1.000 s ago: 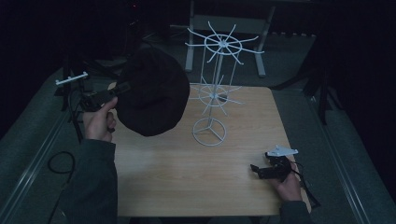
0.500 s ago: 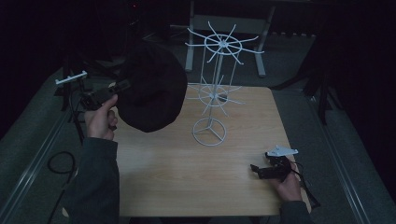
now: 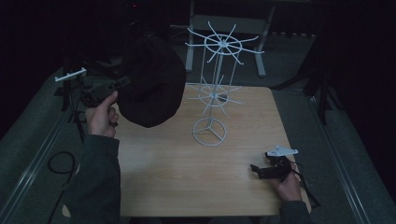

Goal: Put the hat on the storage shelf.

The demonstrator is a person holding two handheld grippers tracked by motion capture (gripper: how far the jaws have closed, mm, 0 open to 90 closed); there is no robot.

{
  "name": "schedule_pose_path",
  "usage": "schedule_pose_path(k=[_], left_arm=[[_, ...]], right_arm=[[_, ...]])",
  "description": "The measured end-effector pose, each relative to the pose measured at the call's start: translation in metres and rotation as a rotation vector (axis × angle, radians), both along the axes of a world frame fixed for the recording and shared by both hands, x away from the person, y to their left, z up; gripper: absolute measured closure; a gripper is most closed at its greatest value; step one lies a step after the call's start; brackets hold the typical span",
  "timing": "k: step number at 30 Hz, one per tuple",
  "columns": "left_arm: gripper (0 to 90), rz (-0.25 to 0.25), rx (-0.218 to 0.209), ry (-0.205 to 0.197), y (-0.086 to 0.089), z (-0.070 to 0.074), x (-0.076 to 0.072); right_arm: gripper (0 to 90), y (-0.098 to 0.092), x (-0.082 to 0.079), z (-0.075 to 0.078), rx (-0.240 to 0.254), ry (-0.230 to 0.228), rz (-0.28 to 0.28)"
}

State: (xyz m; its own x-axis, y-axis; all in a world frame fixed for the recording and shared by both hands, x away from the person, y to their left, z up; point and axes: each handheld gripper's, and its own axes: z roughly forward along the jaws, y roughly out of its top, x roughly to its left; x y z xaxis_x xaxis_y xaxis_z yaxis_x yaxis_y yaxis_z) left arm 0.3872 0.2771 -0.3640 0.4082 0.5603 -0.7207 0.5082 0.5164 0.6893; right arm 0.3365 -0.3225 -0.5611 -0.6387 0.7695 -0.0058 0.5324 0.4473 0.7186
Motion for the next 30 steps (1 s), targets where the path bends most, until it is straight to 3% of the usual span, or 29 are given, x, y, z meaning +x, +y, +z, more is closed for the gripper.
schedule_pose_path(k=[13,30], left_arm=[[78.4,0.002,-0.032,0.005,-0.004,0.004,0.005],[78.4,0.016,-0.029,-0.003,-0.01,0.016,0.008]], right_arm=[[11.6,0.0,0.001,0.0,0.001,0.0,-0.006],[11.6,0.001,0.002,0.0,0.002,0.002,-0.008]])
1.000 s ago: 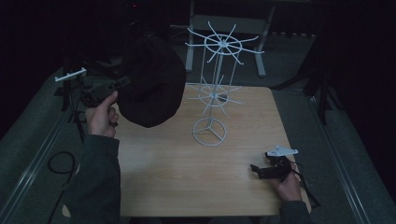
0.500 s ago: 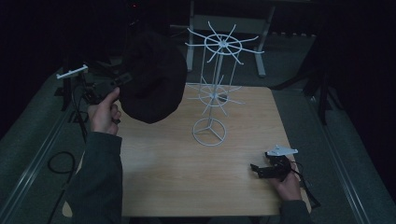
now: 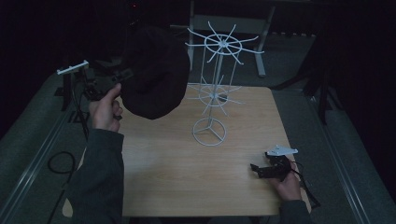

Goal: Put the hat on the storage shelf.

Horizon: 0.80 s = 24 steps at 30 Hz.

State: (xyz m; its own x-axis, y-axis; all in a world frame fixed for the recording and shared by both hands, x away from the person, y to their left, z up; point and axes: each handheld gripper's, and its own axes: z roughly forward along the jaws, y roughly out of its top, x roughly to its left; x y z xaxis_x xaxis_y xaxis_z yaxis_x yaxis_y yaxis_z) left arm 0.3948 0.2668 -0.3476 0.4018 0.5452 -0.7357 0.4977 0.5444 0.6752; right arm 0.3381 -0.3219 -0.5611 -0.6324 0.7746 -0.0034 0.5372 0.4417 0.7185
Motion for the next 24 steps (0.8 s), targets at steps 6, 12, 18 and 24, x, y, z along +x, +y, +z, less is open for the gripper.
schedule_pose_path(k=[6,12,18,24], left_arm=[[78.4,0.009,-0.026,0.005,-0.0005,0.0003,0.0018],[78.4,0.006,-0.052,0.009,-0.0006,-0.0002,0.0032],[78.4,0.021,-0.058,0.019,0.0004,-0.0007,0.0045],[78.4,0.021,-0.061,0.023,-0.0011,0.0001,0.0057]], right_arm=[[11.6,0.0001,0.0,-0.0001,0.001,-0.001,-0.001],[11.6,0.0001,-0.0001,-0.0001,0.001,0.0,-0.002],[11.6,0.0001,-0.0001,-0.0001,0.001,0.0,-0.001],[11.6,0.0001,-0.0001,-0.0001,0.001,0.0,-0.001]])
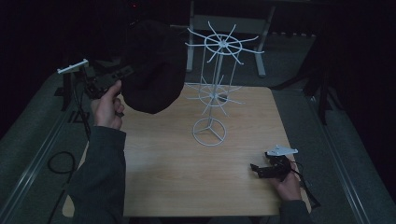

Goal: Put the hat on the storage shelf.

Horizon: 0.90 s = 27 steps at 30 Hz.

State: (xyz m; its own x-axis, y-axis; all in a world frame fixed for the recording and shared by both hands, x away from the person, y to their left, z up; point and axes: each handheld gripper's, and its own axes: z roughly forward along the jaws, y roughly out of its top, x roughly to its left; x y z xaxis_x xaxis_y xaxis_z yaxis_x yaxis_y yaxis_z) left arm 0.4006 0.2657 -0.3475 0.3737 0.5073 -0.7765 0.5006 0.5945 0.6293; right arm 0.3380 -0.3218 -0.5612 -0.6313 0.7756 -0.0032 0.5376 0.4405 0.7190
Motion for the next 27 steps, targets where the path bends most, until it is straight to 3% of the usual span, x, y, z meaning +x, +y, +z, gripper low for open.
schedule_pose_path(k=[27], left_arm=[[77.7,-0.004,0.012,-0.005,-0.024,0.016,0.008]], right_arm=[[11.6,0.0,0.0,0.0,0.0,0.0,0.0]])
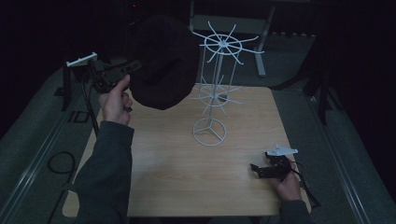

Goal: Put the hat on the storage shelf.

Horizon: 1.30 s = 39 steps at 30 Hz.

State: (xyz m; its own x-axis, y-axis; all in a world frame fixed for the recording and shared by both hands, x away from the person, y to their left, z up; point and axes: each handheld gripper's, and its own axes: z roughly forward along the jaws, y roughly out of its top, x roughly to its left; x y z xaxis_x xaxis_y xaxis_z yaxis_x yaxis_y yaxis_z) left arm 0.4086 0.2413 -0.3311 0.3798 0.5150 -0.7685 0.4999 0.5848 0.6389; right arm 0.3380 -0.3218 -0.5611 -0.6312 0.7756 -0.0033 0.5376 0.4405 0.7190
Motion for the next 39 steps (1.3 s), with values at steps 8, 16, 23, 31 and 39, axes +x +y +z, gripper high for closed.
schedule_pose_path(k=[8,16,23,31,39], left_arm=[[77.5,-0.014,0.007,0.009,-0.01,0.0,0.005],[77.0,-0.032,0.008,0.023,-0.017,-0.002,0.009],[77.0,-0.029,-0.011,0.032,-0.022,-0.001,0.011],[77.1,-0.024,-0.015,0.051,-0.032,-0.003,0.015],[78.1,0.003,0.151,0.133,-0.039,-0.013,0.02]], right_arm=[[11.6,0.0,0.0,0.0,-0.001,0.0,0.0],[11.7,0.0,0.0,0.0,-0.001,-0.001,-0.001],[11.7,0.0,0.0,0.0,-0.002,0.0,-0.002],[11.7,0.0,0.0,0.0,-0.002,0.0,-0.002],[11.7,0.0,0.0,0.0,-0.001,0.0,-0.003]])
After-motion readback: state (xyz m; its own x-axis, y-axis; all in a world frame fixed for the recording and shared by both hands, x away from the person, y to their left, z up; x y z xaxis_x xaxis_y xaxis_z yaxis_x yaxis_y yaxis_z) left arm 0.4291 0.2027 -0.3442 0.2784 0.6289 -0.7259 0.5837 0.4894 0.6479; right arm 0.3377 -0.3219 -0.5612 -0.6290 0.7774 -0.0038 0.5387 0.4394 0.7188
